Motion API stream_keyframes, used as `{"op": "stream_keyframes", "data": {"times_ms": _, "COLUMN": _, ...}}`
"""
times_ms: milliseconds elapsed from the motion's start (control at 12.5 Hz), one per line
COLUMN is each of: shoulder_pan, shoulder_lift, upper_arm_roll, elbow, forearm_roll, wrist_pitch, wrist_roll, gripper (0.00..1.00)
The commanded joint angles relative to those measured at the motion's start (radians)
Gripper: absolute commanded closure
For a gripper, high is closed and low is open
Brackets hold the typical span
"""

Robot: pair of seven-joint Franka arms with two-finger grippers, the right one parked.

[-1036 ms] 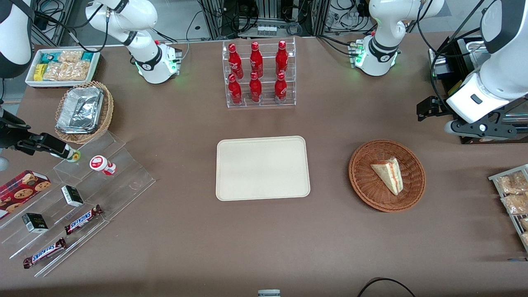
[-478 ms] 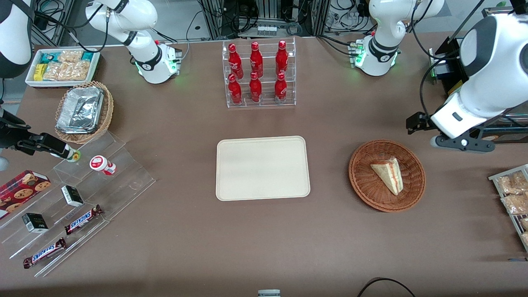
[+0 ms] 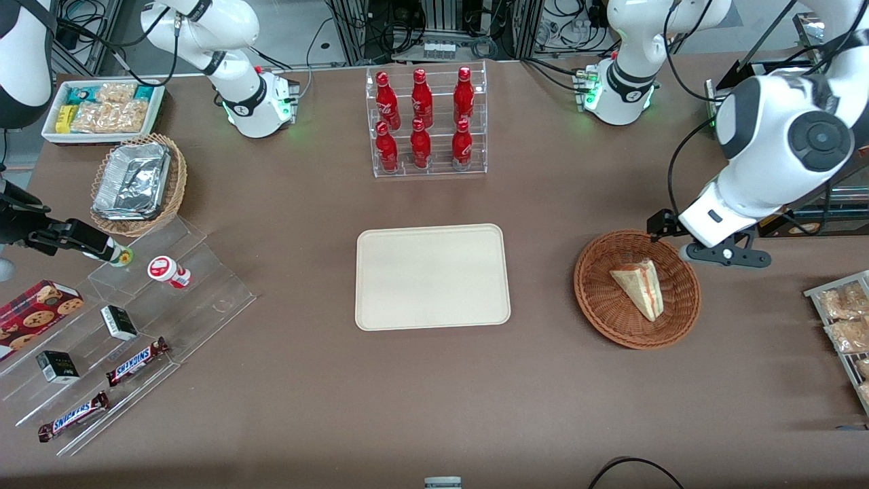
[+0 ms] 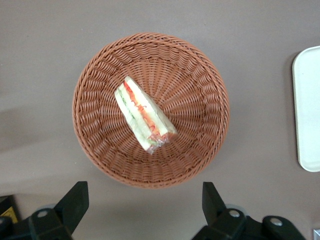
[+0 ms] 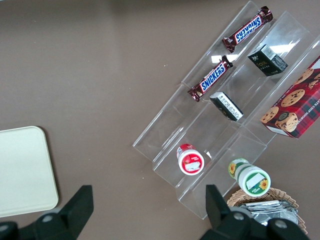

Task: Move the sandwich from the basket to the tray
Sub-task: 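Move the left gripper over the wicker basket above the wrapped sandwich, then lower the open left gripper around the sandwich wedge in the basket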

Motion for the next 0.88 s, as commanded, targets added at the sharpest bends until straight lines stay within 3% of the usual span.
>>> {"op": "stream_keyframes", "data": {"times_ms": 0, "shoulder_pan": -0.009, "shoulder_lift": -0.019, "upper_arm_roll": 0.009, "elbow": -0.097, "forearm_roll": -0.010, "wrist_pitch": 0.123, "wrist_roll": -0.017, "gripper": 0.00}}
{"op": "stream_keyframes", "data": {"times_ms": 319, "shoulder_pan": -0.009, "shoulder_lift": 0.012, "upper_arm_roll": 0.010, "elbow": -0.141, "forearm_roll": -0.010, "wrist_pitch": 0.211, "wrist_roll": -0.113, "gripper": 0.00}}
{"op": "stream_keyframes", "data": {"times_ms": 797, "shoulder_pan": -0.011, "shoulder_lift": 0.084, "upper_arm_roll": 0.009, "elbow": -0.137, "forearm_roll": -0.010, "wrist_pitch": 0.275, "wrist_roll": -0.500, "gripper": 0.00}}
